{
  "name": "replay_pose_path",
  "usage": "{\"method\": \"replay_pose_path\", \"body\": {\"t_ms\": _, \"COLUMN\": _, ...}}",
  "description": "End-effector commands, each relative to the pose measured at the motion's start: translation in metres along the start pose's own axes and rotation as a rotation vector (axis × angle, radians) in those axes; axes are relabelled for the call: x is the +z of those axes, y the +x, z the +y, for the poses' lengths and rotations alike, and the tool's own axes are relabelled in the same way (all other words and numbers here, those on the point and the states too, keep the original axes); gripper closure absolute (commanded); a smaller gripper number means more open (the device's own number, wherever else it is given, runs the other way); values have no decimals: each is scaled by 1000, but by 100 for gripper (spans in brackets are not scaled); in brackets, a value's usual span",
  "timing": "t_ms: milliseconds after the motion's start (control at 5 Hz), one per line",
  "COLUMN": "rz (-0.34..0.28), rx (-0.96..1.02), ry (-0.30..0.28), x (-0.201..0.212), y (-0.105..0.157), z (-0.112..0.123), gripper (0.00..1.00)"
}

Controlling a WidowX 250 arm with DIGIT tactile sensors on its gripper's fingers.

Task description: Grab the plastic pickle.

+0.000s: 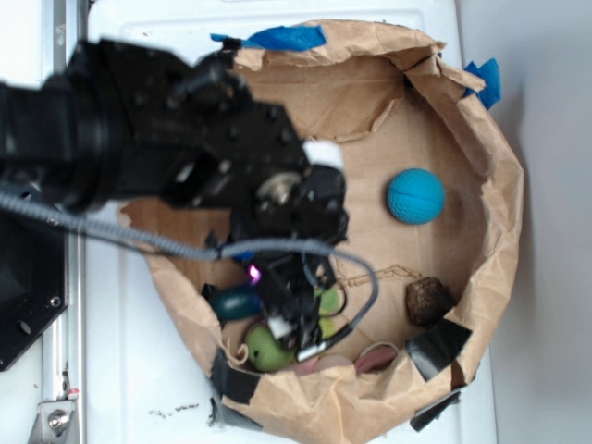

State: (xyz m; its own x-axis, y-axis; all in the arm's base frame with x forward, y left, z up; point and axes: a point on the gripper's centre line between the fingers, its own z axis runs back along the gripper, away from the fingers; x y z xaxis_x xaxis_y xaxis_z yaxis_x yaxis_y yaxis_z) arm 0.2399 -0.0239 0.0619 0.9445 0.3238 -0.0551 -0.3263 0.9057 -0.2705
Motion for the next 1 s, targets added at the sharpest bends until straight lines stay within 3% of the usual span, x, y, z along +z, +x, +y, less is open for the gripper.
{"method": "replay_pose_path", "body": {"t_ms": 0, "rz": -381, "rx": -100, "ry": 9, "x": 89, "y": 32, "z": 33, "gripper": 100}}
{"method": "replay_pose_path", "body": {"t_ms": 200, "rz": -369, "rx": -104, "ry": 33, "x": 106, "y": 31, "z": 37, "gripper": 100}}
{"method": "replay_pose_path", "body": {"t_ms": 800, "rz": -332, "rx": -124, "ry": 120, "x": 101, "y": 25, "z": 34, "gripper": 100}}
